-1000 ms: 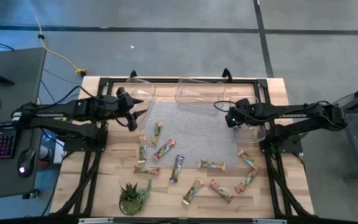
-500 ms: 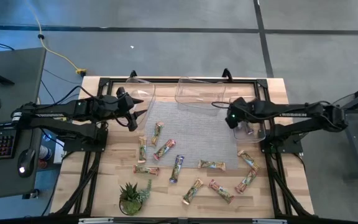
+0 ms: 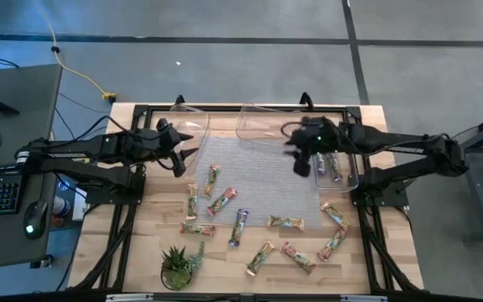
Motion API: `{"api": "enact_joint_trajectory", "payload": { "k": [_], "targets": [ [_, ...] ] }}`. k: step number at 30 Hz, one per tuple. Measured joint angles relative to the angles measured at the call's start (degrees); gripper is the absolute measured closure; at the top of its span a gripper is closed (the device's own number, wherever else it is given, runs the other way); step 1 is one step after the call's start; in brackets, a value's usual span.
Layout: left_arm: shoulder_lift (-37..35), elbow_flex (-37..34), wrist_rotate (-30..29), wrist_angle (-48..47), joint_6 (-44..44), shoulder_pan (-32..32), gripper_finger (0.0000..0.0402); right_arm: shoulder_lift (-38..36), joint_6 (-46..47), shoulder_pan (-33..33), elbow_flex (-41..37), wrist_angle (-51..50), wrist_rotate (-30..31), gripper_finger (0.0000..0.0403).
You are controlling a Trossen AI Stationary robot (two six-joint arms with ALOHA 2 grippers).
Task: Pick and place Granola Bars by type
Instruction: Put the blue granola bar into the right transparent bin
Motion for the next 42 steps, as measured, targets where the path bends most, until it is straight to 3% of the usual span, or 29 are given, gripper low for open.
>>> {"api": "enact_joint_trajectory", "payload": {
  "k": [3, 7, 13, 21, 32, 37, 42],
  "targets": [
    [0.0, 0.0, -0.1, -0.9, -0.5, 0.0, 0.0200, 1.2, -9.9, 3.2, 0.0, 5.9, -10.7, 0.0284],
    [0.0, 0.0, -0.2, -0.8, -0.5, 0.0, 0.0200, 4.5, -14.2, 8.2, 0.0, 11.9, -17.8, 0.0284],
    [0.0, 0.0, -0.2, -0.8, -0.5, 0.0, 0.0200, 11.9, -13.4, 12.7, 0.0, 24.5, -14.9, 0.0284],
    [0.0, 0.0, -0.2, -0.8, -0.6, 0.0, 0.0200, 21.6, -13.4, 13.3, 0.0, 30.2, -13.7, 0.0275],
    [0.0, 0.0, -0.1, -0.8, -0.8, 0.0, 0.0200, 34.0, -15.3, 13.5, 0.0, 46.8, -30.0, 0.0188],
    [0.0, 0.0, -0.1, -0.8, -1.2, 0.0, 0.0200, 40.2, -19.1, 15.4, 0.4, 51.1, -35.3, 0.0177],
    [0.0, 0.0, 0.0, -0.9, -1.2, 0.0, 0.0200, 46.2, -23.7, 17.2, 5.8, 51.4, -34.7, 0.0176]
  ]
}}
